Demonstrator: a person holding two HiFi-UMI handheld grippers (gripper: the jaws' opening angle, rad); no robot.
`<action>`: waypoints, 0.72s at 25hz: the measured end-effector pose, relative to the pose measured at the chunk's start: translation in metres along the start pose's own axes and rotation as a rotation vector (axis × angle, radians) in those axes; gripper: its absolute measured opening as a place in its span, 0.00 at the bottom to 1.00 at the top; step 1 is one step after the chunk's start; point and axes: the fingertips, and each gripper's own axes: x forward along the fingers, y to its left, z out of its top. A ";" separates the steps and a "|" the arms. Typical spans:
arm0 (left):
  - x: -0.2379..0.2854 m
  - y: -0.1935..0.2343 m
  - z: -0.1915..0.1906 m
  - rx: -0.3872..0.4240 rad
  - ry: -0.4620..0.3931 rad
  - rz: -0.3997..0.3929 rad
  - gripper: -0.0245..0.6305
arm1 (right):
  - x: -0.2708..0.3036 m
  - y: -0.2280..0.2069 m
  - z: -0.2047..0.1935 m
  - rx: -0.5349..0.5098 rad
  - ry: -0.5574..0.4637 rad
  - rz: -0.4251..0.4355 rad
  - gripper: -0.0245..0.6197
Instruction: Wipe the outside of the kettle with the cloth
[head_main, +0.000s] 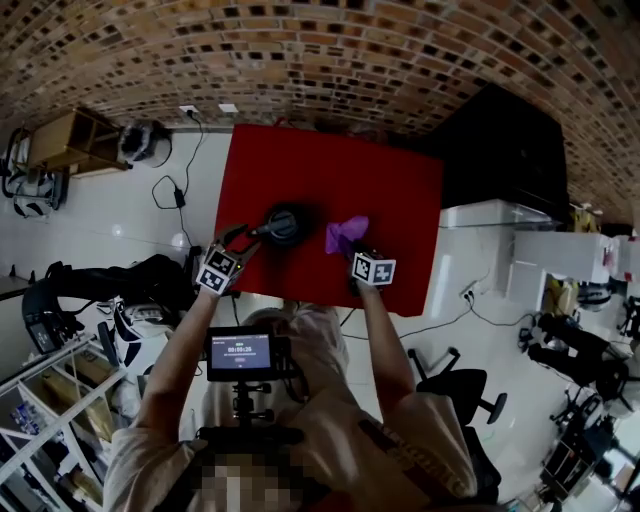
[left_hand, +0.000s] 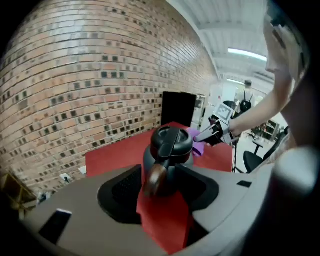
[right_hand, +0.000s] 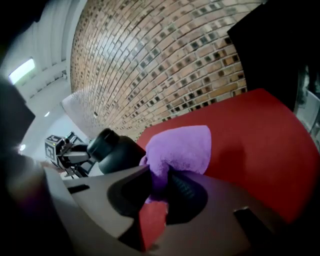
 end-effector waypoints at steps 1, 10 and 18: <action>-0.010 0.001 0.000 -0.035 -0.036 0.015 0.36 | -0.014 0.001 0.002 0.001 -0.022 -0.005 0.16; -0.078 -0.014 -0.053 -0.162 -0.122 0.040 0.36 | -0.100 0.032 0.004 0.030 -0.236 -0.044 0.16; -0.050 -0.013 -0.038 -0.076 -0.100 -0.014 0.36 | -0.107 0.040 -0.014 0.041 -0.249 -0.061 0.16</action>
